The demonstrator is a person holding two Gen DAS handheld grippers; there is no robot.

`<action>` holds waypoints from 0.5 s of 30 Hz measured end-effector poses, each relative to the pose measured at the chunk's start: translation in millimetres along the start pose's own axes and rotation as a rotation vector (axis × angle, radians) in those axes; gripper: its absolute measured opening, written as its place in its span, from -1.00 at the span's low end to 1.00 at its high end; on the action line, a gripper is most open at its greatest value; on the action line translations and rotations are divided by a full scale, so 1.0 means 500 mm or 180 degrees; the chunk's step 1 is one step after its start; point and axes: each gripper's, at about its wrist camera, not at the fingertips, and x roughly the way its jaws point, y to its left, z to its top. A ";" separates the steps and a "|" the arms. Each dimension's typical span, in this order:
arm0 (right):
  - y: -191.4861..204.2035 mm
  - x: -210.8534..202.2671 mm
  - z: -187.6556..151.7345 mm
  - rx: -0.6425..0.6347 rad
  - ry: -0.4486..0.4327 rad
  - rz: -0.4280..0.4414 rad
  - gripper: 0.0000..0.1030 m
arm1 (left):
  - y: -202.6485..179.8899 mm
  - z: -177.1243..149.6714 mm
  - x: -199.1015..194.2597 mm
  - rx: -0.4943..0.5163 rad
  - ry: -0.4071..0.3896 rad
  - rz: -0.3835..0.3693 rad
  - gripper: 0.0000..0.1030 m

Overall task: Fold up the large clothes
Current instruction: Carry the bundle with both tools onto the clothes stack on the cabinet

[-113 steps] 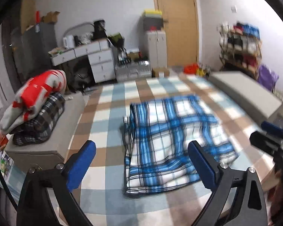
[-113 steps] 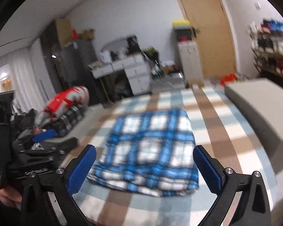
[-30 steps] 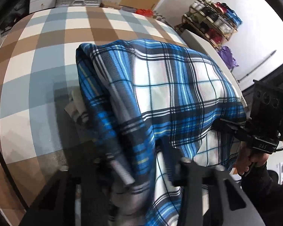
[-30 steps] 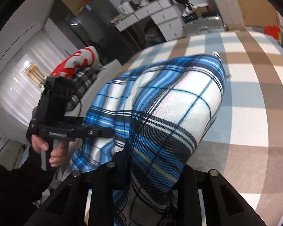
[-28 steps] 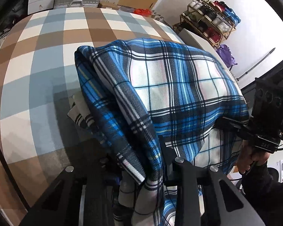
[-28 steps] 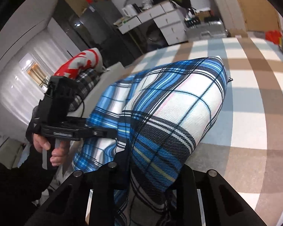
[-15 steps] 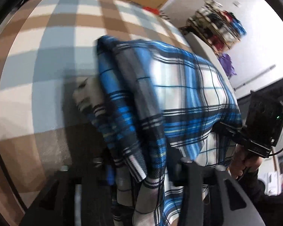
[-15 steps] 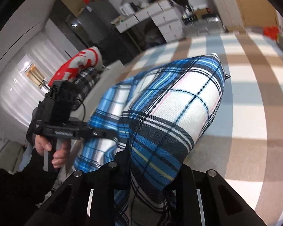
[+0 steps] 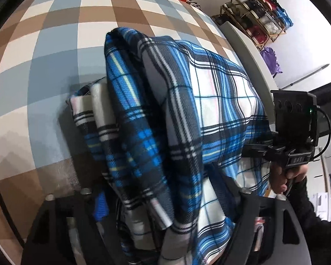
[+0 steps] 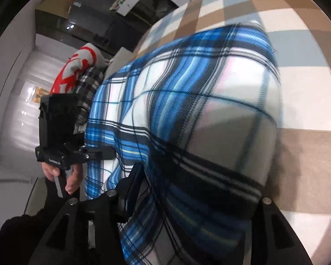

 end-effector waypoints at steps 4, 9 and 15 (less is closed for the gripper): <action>0.008 0.002 -0.003 -0.0050 -0.0059 0.0035 -0.29 | -0.006 0.009 -0.006 -0.0015 -0.0044 -0.0118 -0.51; 0.050 -0.047 -0.029 -0.0266 -0.0330 0.0131 -0.58 | -0.019 0.003 -0.025 -0.0023 -0.0017 -0.0219 -0.59; 0.124 -0.107 -0.024 -0.0460 -0.0589 0.0094 -0.59 | -0.057 0.023 -0.095 0.0010 -0.0223 -0.0299 -0.60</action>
